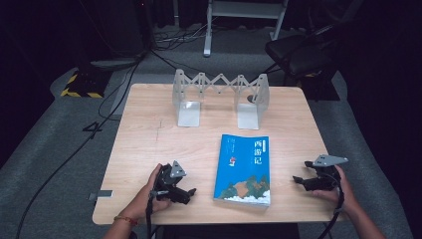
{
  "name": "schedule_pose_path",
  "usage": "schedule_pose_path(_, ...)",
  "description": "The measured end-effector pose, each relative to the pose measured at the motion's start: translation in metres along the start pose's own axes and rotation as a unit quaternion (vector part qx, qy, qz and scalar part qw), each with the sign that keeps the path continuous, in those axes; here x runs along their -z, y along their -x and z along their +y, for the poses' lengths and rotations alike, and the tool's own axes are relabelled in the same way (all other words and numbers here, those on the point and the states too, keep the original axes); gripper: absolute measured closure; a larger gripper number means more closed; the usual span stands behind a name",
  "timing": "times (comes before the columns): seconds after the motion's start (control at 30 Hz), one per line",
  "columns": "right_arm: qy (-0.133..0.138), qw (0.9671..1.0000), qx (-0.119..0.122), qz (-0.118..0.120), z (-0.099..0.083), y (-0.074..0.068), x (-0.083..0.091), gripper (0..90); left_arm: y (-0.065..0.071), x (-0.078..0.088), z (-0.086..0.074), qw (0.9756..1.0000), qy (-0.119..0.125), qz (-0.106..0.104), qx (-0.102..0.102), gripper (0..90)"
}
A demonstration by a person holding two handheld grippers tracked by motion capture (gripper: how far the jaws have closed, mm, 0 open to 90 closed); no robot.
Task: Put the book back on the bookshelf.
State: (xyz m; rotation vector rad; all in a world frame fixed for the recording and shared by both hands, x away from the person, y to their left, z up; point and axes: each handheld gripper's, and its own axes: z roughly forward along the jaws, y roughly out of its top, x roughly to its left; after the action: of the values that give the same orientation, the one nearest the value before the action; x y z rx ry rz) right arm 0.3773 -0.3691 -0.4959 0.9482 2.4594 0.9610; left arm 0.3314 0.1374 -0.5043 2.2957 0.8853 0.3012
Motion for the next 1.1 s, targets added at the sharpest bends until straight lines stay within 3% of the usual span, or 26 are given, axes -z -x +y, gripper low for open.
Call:
schedule_pose_path(0.13, -0.003, 0.9981, 0.054, 0.031, 0.024, -0.013, -0.010, 23.3, 0.012, -0.002, 0.003, 0.9991, -0.003, -0.027, -0.033, 0.1)
schedule_pose_path(0.2, -0.006, 0.9975, 0.061, 0.035, 0.030, -0.016, -0.013, 24.4, 0.018, -0.004, 0.003, 0.9984, 0.003, -0.036, -0.043, 0.1)
schedule_pose_path(0.3, -0.015, 0.9951, 0.074, 0.064, 0.046, -0.018, -0.024, 26.5, 0.025, -0.006, 0.004, 0.9978, 0.006, -0.044, -0.050, 0.1)
schedule_pose_path(0.33, -0.023, 0.9942, 0.086, 0.060, 0.053, -0.020, -0.029, 26.6, 0.026, -0.006, 0.004, 0.9974, 0.008, -0.046, -0.054, 0.1)
schedule_pose_path(0.5, -0.021, 0.9926, 0.092, 0.077, 0.065, -0.023, -0.035, 26.8, 0.033, -0.010, 0.008, 0.9966, 0.007, -0.054, -0.061, 0.1)
schedule_pose_path(0.67, -0.029, 0.9909, 0.096, 0.090, 0.063, -0.029, -0.041, 26.8, 0.042, -0.017, 0.017, 0.9964, 0.007, -0.055, -0.063, 0.1)
schedule_pose_path(0.8, -0.029, 0.9893, 0.102, 0.100, 0.062, -0.035, -0.041, 26.8, 0.040, -0.021, 0.022, 0.9961, 0.007, -0.059, -0.066, 0.1)
schedule_pose_path(0.9, -0.026, 0.9891, 0.110, 0.094, 0.063, -0.038, -0.040, 27.1, 0.039, -0.022, 0.023, 0.9957, 0.007, -0.062, -0.068, 0.0)
schedule_pose_path(1.1, -0.017, 0.9901, 0.096, 0.101, 0.061, -0.036, -0.040, 27.0, 0.036, -0.021, 0.022, 0.9968, 0.008, -0.051, -0.061, 0.3)
